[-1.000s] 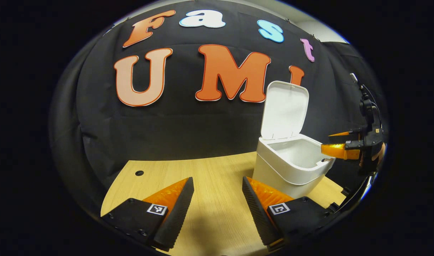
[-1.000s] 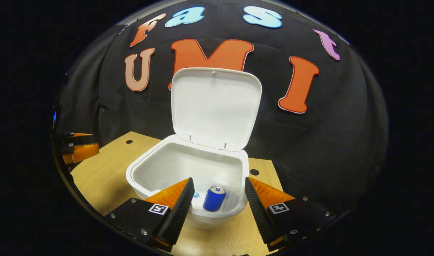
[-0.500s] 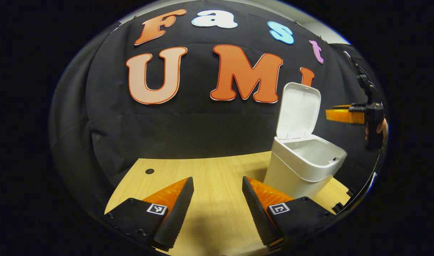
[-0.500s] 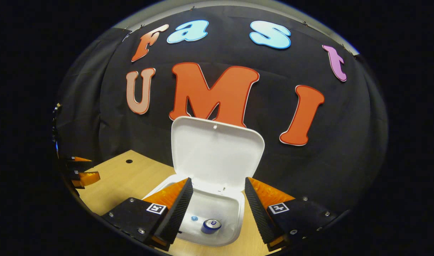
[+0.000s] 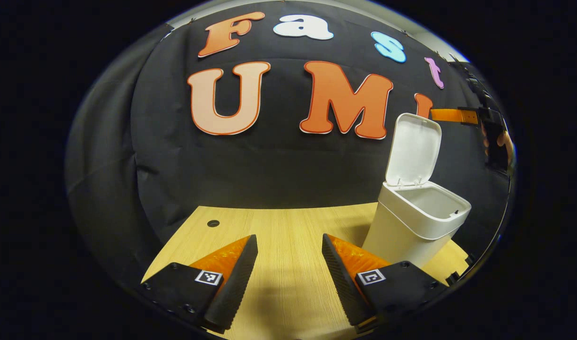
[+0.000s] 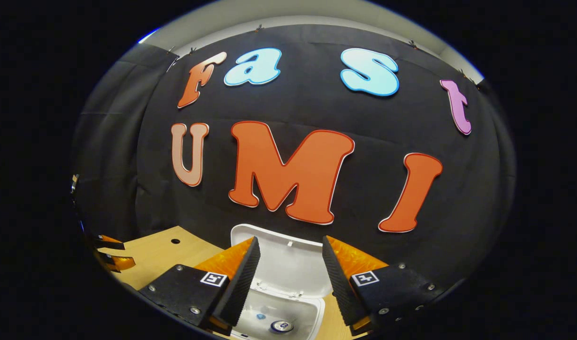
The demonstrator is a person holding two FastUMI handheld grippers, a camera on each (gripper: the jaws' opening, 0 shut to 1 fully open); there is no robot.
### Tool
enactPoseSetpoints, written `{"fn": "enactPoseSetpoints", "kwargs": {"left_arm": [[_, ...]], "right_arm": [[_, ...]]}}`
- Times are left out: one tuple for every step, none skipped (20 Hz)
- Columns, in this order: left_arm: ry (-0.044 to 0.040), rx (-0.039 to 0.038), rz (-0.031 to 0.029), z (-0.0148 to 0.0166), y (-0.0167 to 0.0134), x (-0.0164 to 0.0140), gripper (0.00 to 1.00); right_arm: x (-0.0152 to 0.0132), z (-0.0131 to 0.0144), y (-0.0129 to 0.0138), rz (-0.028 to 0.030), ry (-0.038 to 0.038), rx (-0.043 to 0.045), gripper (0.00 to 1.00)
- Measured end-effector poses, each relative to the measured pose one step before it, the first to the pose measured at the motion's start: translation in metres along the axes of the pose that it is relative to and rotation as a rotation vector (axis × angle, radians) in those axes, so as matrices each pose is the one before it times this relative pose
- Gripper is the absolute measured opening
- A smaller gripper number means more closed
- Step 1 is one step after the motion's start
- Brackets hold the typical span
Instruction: Press the lid of the desktop garbage bin to open it, pick up the crumpled paper on the desktop and throw it into the bin, then pick up the pop can on the desktop and drop it into the bin, and finally close the garbage bin lid.
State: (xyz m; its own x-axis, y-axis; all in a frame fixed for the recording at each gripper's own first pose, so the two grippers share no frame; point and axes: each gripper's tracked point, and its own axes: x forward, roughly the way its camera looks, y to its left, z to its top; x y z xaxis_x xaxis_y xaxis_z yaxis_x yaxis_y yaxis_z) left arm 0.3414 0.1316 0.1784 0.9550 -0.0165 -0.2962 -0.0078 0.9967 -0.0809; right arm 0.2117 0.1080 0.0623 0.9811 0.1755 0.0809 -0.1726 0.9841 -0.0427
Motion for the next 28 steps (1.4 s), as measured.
{"fn": "enactPoseSetpoints", "kwargs": {"left_arm": [[-0.00038,0.00020,0.01150,-0.00006,0.00396,-0.00124,0.87],[-0.00305,0.00224,0.01140,-0.00106,0.00437,-0.00392,0.88],[-0.00317,0.00366,0.00984,0.00051,0.00373,-0.00150,0.88],[-0.00376,0.00170,0.00957,-0.00023,0.00323,-0.00140,0.88],[-0.00126,0.00117,0.00764,-0.00005,0.00190,-0.00144,0.88],[-0.00287,-0.00152,0.00741,-0.00034,0.00301,-0.00168,0.88],[-0.00015,-0.00229,0.00657,0.00007,0.00286,-0.00119,0.88],[0.00025,-0.00252,0.00716,-0.00060,0.00294,-0.00130,0.89],[-0.00139,-0.00307,0.00706,-0.00019,0.00230,-0.00100,0.89],[0.00032,-0.00242,0.00827,-0.00212,0.00395,-0.00203,0.88],[0.00134,-0.00308,0.00851,-0.00021,0.00412,-0.00178,0.89],[0.00253,-0.00340,0.00838,-0.00208,0.00295,-0.00078,0.89],[0.00212,-0.00298,0.00630,-0.00089,0.00300,-0.00061,0.89],[0.00241,-0.00256,0.00418,-0.00094,0.00291,-0.00092,0.90],[0.00265,-0.00002,0.00256,-0.00147,0.00157,-0.00111,0.88],[0.00145,0.00150,0.00049,-0.00130,0.00033,-0.00029,0.88],[0.00201,0.00310,-0.00169,-0.00048,0.00098,-0.00022,0.88],[0.00146,0.00374,-0.00410,-0.00125,-0.00078,-0.00036,0.87],[0.00254,0.00450,-0.00547,-0.00152,-0.00145,-0.00015,0.88],[0.00326,0.00420,-0.00484,-0.00135,-0.00130,0.00059,0.89],[0.00298,0.00054,-0.00544,-0.00238,-0.00191,0.00085,0.88],[0.00663,0.00002,-0.00837,-0.00398,-0.00280,0.00219,0.87],[0.00938,0.00453,-0.00631,-0.00383,-0.00257,0.00097,0.87],[0.00342,0.00618,-0.00630,-0.00347,-0.00286,0.00062,0.88],[0.00344,0.00458,-0.00781,-0.00103,-0.00324,0.00063,0.87],[-0.00073,0.00024,-0.00684,0.00061,-0.00256,0.00012,0.87],[0.00023,-0.00195,-0.00589,0.00010,-0.00226,0.00056,0.87],[0.00195,-0.00148,-0.00324,-0.00122,-0.00089,-0.00072,0.88]], "right_arm": [[0.00372,0.00531,-0.00142,-0.00053,-0.00777,-0.00905,0.80],[0.00903,0.00785,0.00045,-0.00002,-0.00858,-0.00636,0.80],[0.00482,0.00552,-0.00096,-0.00008,-0.00815,-0.00368,0.80],[0.00502,0.00396,-0.00128,-0.00341,-0.00536,-0.00073,0.80],[0.00421,0.00192,-0.00165,-0.00375,0.00059,-0.00107,0.80],[0.00611,-0.00002,-0.00202,-0.00758,0.00465,-0.00053,0.80],[0.00749,-0.00138,-0.00217,-0.01009,0.01118,0.00141,0.80],[0.00499,-0.00193,-0.00064,-0.00689,0.01152,0.00253,0.80],[0.00508,-0.00279,-0.00021,-0.00593,0.01275,0.00316,0.80],[0.00384,-0.00259,0.00083,-0.00190,0.01013,0.00277,0.80],[0.00338,-0.00353,0.00093,-0.00170,0.01436,0.00014,0.80],[0.00264,-0.00633,0.00315,0.00215,0.01864,-0.00306,0.80],[0.00051,-0.00476,0.00105,-0.00118,0.01590,-0.00574,0.80],[0.00073,0.00249,0.00218,0.00414,-0.01095,0.00880,0.80],[0.00048,-0.00208,0.00199,0.00229,0.00465,0.00754,0.76],[-0.00337,-0.00014,0.00148,-0.00140,0.00623,0.00775,0.72],[-0.00407,-0.00065,0.00158,-0.00099,0.00115,0.01157,0.69],[-0.00409,-0.00211,0.00193,0.00874,0.00943,0.01073,0.68],[-0.00500,-0.00167,0.00192,0.00741,0.00708,0.01699,0.69],[-0.00595,-0.00385,0.00364,0.01564,0.01468,0.01868,0.69],[-0.00625,-0.00533,0.00506,0.01602,0.01554,0.01446,0.69],[-0.00515,-0.00563,0.00141,0.00391,0.01123,0.00382,0.69],[-0.00522,-0.00592,0.00120,-0.00209,0.01188,-0.00405,0.68],[-0.00391,-0.00683,0.00000,-0.00522,0.01450,-0.00681,0.68],[-0.00411,-0.00823,0.00103,-0.00490,0.01546,-0.00384,0.69],[-0.00443,-0.00898,0.00126,-0.00254,0.01195,0.00226,0.69],[-0.00473,-0.00876,0.00244,0.00143,0.01061,0.00274,0.69],[-0.00310,-0.00727,0.00098,-0.00164,0.00863,0.00005,0.68]]}}
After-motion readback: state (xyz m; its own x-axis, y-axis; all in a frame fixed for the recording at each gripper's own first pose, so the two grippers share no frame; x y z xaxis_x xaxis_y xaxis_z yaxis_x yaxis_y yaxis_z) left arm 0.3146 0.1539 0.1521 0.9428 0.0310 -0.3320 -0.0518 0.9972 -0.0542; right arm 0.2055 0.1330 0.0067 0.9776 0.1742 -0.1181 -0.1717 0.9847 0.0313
